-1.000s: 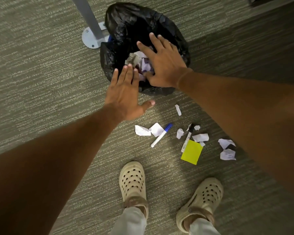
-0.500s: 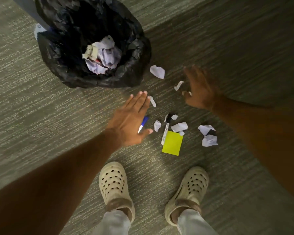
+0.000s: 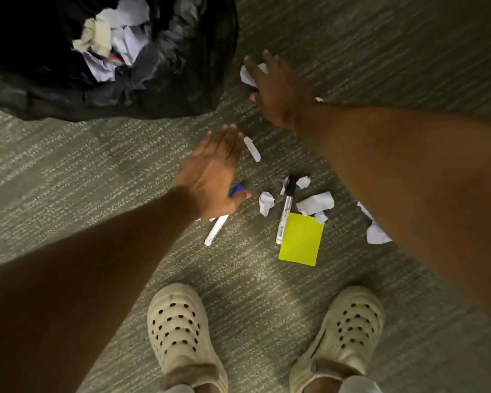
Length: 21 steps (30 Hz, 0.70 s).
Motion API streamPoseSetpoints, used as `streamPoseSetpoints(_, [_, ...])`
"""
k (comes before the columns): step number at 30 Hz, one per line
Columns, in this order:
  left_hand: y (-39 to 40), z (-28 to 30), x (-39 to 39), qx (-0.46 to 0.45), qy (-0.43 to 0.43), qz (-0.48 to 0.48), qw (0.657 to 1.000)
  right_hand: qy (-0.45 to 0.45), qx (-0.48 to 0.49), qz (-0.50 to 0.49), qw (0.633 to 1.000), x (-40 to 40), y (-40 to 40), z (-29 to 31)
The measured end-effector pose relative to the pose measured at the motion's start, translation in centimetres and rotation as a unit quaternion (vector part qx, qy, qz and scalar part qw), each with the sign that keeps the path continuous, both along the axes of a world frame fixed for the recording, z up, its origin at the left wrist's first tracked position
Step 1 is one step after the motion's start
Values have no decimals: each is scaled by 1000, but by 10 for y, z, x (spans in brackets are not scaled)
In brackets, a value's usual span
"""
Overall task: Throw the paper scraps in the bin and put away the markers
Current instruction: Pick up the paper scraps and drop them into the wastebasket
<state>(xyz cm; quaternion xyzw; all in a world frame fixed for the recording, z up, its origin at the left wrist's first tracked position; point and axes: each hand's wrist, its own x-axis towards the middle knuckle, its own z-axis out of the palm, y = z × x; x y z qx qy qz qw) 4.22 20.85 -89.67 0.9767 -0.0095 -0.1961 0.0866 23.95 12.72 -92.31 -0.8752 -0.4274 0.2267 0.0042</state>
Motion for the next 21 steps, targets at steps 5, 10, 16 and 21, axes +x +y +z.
streamPoseSetpoints(5, [-5, 0, 8, -23, 26, 18, 999, 35, 79, -48, 995, -1, -2, 11])
streamPoseSetpoints(10, [-16, -6, 37, -31, 56, -16, 998, 59, 119, -135, 982, 12, -49, 33])
streamPoseSetpoints(16, [-20, -6, 48, 35, 104, -23, 994, 46, 51, -194, 979, 13, -102, 41])
streamPoseSetpoints(21, [-8, -3, 33, 70, 107, -33, 991, 28, 66, -228, 971, 11, -115, 39])
